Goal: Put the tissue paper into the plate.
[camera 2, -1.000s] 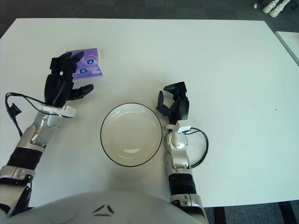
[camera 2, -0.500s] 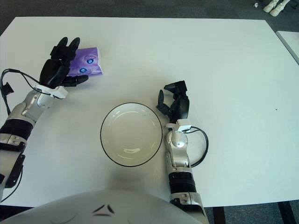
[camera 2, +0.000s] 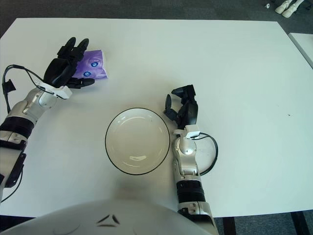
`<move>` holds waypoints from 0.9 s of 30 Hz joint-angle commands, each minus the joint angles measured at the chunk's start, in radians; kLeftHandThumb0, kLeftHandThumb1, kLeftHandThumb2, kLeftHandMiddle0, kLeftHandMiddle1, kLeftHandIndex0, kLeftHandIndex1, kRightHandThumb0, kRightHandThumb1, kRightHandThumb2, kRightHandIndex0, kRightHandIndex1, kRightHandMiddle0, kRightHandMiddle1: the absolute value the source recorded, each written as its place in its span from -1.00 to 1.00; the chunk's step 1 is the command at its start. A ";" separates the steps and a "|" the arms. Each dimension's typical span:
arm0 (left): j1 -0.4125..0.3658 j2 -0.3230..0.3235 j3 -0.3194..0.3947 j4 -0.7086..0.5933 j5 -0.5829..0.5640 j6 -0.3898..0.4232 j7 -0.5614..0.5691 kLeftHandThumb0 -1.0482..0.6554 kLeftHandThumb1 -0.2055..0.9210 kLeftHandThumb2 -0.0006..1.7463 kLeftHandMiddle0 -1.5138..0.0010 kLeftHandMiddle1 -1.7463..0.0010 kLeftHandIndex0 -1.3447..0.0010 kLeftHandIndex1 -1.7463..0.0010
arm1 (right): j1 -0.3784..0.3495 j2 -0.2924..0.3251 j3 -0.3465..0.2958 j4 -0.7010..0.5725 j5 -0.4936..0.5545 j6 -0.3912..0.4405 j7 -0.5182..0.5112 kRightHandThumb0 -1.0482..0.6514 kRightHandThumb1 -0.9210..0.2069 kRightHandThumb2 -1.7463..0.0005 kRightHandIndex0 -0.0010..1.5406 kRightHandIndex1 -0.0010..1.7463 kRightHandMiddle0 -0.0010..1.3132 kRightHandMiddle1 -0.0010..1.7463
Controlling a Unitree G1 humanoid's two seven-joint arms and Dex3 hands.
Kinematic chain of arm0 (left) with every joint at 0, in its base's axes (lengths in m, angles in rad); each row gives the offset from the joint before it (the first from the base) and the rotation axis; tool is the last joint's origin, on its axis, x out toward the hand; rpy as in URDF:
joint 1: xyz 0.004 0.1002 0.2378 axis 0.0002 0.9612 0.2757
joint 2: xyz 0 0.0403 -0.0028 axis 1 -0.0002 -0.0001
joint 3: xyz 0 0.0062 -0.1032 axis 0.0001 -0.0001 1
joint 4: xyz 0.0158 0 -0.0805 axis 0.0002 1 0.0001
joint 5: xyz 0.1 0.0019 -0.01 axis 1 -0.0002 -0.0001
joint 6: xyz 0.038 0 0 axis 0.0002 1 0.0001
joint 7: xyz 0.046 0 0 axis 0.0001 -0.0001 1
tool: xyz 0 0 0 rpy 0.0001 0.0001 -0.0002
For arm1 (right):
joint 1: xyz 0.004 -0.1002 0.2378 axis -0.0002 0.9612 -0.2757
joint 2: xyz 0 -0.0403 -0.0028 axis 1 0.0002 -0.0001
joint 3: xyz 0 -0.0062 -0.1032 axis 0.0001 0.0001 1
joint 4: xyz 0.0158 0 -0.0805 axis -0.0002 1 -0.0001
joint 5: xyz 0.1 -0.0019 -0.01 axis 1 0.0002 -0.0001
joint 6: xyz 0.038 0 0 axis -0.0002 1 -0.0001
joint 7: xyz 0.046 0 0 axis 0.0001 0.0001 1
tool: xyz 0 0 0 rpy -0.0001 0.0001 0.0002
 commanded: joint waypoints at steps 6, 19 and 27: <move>-0.073 -0.001 -0.035 0.105 -0.019 -0.025 -0.047 -1.00 0.65 -0.42 1.00 1.00 1.00 1.00 | 0.065 0.032 -0.014 0.087 0.033 -0.017 0.003 -0.23 -0.46 -0.09 -0.18 0.57 -0.42 1.00; -0.115 -0.029 -0.039 0.170 -0.088 -0.013 -0.164 -1.00 0.37 -0.21 1.00 1.00 1.00 1.00 | 0.065 0.026 -0.014 0.090 0.012 -0.025 -0.008 -0.23 -0.45 -0.10 -0.15 0.55 -0.41 1.00; -0.167 -0.042 -0.062 0.168 -0.075 0.009 -0.214 -0.98 0.31 -0.14 1.00 1.00 1.00 1.00 | 0.067 0.025 -0.012 0.089 0.018 -0.025 -0.004 -0.23 -0.43 -0.11 -0.15 0.58 -0.40 1.00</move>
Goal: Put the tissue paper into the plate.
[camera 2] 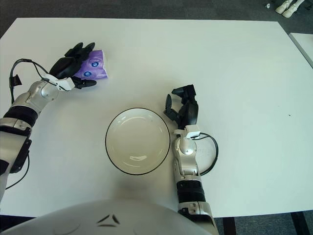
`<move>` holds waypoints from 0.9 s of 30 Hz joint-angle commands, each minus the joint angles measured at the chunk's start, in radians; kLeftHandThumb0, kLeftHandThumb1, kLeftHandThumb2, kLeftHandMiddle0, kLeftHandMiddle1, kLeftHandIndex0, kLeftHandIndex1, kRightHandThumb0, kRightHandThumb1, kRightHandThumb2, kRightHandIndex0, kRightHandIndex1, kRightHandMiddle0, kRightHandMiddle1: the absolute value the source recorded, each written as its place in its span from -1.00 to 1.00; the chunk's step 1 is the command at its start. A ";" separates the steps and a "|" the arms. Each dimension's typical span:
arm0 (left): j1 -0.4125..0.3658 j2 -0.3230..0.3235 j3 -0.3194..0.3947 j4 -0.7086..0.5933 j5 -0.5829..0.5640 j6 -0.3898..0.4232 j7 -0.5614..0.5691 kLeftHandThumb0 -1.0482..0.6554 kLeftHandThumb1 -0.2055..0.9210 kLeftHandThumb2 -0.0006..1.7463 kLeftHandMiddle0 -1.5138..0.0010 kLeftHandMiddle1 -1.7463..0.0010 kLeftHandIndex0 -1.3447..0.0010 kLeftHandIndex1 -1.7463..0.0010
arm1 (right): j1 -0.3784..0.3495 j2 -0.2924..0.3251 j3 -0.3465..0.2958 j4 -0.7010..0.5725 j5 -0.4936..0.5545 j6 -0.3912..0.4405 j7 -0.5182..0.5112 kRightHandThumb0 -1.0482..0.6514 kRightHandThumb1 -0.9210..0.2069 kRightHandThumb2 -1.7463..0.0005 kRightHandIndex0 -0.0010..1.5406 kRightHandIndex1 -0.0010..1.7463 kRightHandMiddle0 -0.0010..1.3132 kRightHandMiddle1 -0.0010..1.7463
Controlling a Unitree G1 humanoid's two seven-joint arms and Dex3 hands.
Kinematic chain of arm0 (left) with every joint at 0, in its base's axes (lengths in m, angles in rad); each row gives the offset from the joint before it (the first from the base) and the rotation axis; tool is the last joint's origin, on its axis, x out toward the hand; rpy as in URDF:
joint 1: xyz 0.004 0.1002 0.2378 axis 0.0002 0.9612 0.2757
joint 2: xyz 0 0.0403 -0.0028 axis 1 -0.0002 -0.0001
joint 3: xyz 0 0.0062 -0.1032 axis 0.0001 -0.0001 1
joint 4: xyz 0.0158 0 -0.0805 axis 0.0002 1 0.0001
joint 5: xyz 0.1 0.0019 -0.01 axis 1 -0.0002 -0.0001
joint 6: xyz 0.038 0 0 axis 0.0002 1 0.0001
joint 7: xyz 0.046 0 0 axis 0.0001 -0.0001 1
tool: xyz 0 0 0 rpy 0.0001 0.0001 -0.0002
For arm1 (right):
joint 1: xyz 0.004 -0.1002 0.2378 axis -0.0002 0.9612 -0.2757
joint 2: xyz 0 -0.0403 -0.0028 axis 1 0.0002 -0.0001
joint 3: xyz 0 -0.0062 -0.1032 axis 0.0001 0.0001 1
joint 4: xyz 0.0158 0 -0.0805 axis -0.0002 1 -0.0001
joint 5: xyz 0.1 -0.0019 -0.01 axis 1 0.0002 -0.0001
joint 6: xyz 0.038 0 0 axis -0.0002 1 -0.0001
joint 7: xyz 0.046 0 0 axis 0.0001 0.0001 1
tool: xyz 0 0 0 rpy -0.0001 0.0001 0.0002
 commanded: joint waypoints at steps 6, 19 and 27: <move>-0.067 0.003 -0.045 0.022 0.015 -0.025 -0.028 -0.99 0.31 -0.13 1.00 1.00 1.00 1.00 | 0.067 0.028 -0.012 0.091 0.026 -0.021 0.002 -0.23 -0.45 -0.09 -0.17 0.59 -0.42 1.00; -0.150 -0.014 -0.096 0.036 0.008 -0.042 -0.118 -0.98 0.30 -0.14 1.00 1.00 1.00 1.00 | 0.070 0.028 -0.012 0.078 0.018 0.011 -0.007 -0.23 -0.48 -0.07 -0.18 0.57 -0.44 1.00; -0.157 -0.014 -0.112 0.002 0.015 -0.041 -0.166 -1.00 0.34 -0.13 1.00 1.00 0.99 1.00 | 0.071 0.033 -0.015 0.078 0.026 0.014 -0.010 -0.23 -0.49 -0.06 -0.20 0.61 -0.44 1.00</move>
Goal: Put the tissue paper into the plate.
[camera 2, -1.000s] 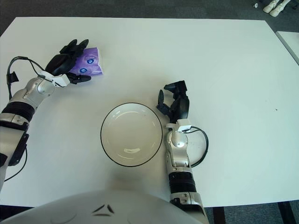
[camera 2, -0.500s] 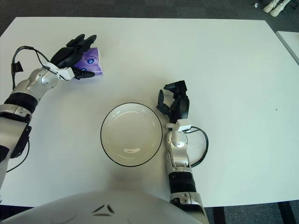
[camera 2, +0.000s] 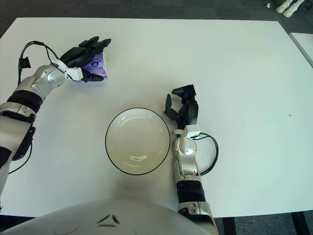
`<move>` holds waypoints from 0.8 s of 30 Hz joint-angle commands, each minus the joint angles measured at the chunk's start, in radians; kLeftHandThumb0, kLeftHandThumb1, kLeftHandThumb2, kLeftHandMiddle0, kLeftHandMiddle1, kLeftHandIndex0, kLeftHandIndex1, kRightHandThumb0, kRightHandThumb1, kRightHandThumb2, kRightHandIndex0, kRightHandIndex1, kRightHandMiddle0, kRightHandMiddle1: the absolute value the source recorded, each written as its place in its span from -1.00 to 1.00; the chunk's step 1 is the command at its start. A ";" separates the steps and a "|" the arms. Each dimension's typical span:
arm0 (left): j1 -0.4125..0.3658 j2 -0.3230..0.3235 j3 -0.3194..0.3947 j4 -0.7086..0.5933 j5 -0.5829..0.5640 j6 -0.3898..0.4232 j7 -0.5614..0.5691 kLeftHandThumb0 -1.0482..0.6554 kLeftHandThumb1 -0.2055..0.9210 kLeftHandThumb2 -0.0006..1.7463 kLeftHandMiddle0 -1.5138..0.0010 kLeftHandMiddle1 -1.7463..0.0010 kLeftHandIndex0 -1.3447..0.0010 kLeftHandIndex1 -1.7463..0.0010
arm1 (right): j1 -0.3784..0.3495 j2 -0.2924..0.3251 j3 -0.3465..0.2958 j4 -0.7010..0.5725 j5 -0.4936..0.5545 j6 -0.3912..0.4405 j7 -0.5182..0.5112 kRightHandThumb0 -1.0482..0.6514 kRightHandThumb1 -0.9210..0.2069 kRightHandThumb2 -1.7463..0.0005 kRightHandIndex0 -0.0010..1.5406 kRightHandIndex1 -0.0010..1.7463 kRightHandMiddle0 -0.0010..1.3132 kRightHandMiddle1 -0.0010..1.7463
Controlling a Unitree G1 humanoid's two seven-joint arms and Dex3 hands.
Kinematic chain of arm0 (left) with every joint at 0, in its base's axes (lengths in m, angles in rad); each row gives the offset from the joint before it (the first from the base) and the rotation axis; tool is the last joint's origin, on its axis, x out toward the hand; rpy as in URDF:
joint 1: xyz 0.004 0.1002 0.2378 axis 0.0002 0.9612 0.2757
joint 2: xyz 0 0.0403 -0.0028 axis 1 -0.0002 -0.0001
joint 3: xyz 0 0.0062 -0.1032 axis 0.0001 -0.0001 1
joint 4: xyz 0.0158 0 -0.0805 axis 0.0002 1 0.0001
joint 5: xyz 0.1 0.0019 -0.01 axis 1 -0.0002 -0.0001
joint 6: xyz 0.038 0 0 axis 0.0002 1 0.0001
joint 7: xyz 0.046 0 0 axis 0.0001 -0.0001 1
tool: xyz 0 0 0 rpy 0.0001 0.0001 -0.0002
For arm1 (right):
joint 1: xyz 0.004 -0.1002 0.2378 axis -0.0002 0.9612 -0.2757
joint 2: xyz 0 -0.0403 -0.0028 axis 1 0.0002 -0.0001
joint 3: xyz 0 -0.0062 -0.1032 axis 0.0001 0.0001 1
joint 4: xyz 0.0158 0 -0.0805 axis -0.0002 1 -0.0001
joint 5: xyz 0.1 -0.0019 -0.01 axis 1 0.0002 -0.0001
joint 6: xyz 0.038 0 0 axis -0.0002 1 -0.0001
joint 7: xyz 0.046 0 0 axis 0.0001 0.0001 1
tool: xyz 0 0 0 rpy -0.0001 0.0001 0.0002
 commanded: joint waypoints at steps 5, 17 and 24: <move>-0.031 -0.020 -0.078 0.007 0.070 0.040 -0.051 -1.00 0.36 -0.13 1.00 1.00 0.99 0.99 | 0.072 0.038 -0.014 0.083 0.024 -0.003 -0.014 -0.23 -0.48 -0.06 -0.20 0.62 -0.44 1.00; -0.035 -0.035 -0.171 0.023 0.132 0.080 -0.142 -1.00 0.48 -0.20 1.00 1.00 1.00 0.99 | 0.081 0.034 -0.013 0.074 0.029 -0.010 -0.013 -0.23 -0.47 -0.08 -0.21 0.61 -0.43 1.00; -0.017 -0.066 -0.225 0.090 0.173 0.108 -0.109 -1.00 0.54 -0.24 1.00 1.00 0.98 0.99 | 0.091 0.034 -0.013 0.061 0.022 -0.008 -0.018 -0.23 -0.47 -0.08 -0.20 0.61 -0.43 1.00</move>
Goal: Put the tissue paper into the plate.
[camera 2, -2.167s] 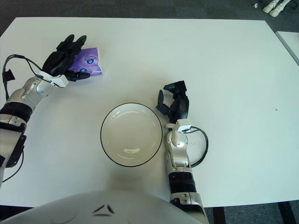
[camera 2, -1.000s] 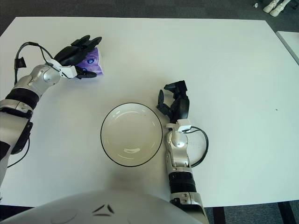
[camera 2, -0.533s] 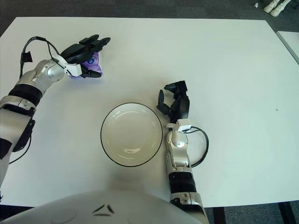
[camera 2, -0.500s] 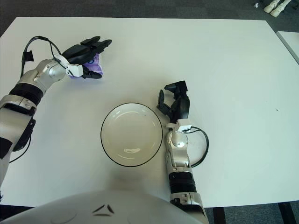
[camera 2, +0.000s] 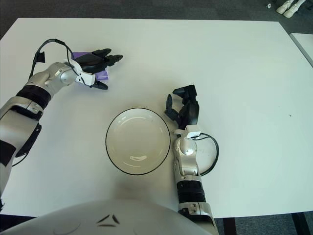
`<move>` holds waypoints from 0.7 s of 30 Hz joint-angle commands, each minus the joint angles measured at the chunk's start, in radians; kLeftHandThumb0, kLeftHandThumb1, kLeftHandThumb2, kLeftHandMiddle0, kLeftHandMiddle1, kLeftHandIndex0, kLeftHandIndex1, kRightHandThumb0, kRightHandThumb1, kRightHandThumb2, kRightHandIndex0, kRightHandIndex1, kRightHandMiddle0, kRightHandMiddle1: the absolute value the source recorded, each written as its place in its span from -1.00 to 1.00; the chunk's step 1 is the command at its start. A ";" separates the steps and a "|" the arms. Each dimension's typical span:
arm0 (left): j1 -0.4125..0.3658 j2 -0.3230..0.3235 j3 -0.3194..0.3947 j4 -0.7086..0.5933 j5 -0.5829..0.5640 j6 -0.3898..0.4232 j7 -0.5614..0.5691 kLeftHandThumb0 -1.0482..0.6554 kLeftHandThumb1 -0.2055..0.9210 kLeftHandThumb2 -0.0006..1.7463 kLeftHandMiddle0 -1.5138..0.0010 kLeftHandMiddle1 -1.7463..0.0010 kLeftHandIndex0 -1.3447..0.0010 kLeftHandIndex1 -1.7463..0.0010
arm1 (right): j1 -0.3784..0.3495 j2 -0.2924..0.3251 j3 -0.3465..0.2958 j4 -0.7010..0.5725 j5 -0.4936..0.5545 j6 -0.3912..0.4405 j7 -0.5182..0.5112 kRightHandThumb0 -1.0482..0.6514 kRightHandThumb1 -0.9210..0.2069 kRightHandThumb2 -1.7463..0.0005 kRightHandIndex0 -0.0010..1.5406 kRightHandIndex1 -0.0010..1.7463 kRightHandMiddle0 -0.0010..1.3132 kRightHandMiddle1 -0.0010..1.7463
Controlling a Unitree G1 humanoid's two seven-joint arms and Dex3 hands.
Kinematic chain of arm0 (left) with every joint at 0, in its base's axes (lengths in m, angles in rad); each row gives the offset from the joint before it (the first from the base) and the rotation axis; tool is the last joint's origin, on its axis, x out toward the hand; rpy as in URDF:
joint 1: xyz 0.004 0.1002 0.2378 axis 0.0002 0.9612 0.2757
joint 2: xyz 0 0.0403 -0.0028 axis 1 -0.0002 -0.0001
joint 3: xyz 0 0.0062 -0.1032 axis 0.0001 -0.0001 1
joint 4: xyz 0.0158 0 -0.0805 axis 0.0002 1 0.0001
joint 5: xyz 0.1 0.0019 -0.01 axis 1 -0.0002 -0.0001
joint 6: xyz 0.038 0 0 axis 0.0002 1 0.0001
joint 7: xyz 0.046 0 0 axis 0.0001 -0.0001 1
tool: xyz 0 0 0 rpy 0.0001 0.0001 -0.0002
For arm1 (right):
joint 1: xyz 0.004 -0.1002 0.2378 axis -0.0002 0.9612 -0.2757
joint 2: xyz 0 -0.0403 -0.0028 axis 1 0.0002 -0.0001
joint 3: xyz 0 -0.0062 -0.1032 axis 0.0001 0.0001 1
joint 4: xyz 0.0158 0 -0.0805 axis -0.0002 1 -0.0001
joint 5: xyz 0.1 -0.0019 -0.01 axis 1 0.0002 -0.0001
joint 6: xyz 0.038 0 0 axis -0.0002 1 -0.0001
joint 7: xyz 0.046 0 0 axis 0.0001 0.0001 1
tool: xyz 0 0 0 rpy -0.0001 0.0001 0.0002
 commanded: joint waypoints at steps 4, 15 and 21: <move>0.034 -0.046 -0.071 0.093 0.054 0.035 -0.023 -1.00 0.56 -0.25 1.00 1.00 1.00 1.00 | 0.091 0.033 -0.010 0.059 0.021 -0.003 -0.007 -0.23 -0.46 -0.08 -0.20 0.60 -0.42 1.00; 0.031 -0.072 -0.105 0.155 0.051 0.070 -0.036 -1.00 0.67 -0.30 1.00 1.00 1.00 1.00 | 0.102 0.031 -0.013 0.046 0.046 0.001 0.015 -0.23 -0.44 -0.10 -0.18 0.61 -0.41 1.00; 0.053 -0.092 -0.092 0.192 0.035 0.117 0.003 -1.00 0.65 -0.32 1.00 1.00 1.00 1.00 | 0.109 0.033 -0.017 0.029 0.044 0.025 0.011 -0.24 -0.43 -0.11 -0.18 0.62 -0.40 1.00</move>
